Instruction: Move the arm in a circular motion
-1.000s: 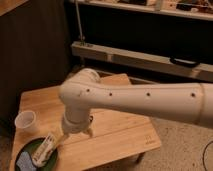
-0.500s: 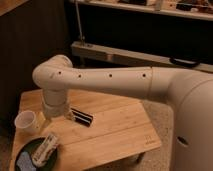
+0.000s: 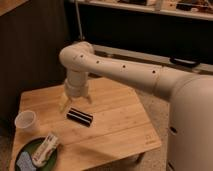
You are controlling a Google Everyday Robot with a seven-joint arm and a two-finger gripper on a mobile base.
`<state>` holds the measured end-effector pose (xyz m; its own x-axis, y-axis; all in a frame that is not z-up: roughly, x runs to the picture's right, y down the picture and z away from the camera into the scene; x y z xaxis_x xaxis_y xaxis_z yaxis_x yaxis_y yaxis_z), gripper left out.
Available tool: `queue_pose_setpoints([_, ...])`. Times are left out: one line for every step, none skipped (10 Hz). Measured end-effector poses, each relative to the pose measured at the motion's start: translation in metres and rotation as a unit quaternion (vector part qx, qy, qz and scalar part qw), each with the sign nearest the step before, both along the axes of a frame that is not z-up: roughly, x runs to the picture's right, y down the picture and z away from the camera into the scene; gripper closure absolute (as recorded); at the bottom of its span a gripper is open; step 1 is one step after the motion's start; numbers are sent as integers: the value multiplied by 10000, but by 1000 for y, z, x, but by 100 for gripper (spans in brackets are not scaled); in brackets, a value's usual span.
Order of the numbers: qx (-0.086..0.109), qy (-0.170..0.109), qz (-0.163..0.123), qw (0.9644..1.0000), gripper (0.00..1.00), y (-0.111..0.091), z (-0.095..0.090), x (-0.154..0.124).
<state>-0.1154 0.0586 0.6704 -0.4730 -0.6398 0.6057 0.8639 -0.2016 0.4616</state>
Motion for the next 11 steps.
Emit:
queue_pose_setpoints([18,169,52,9998,20,-11,10,19])
queue_pose_setpoints([12,431,116,9990,20,-20,22,43])
queue_pose_setpoints([-25,740,191,9971,20,-25,32,71])
queue_pose_setpoints([-83,1024,286,9943,20,-25,39,96])
queue_pose_setpoints([-146,1344,418,9899,20,-23,45,127])
queue_pose_setpoints([-186,1510,502,9871,20,-21,49,147])
queue_pose_setpoints([-221,1629,565,9848,20,-20,51,161])
queue_pose_setpoints([-242,1730,625,9826,20,-16,49,170])
queue_pose_setpoints([-245,1807,686,9808,20,-13,44,179])
queue_pose_setpoints([-243,1855,743,9795,20,-9,40,186])
queue_pose_setpoints([-248,1898,784,9784,20,-4,32,194])
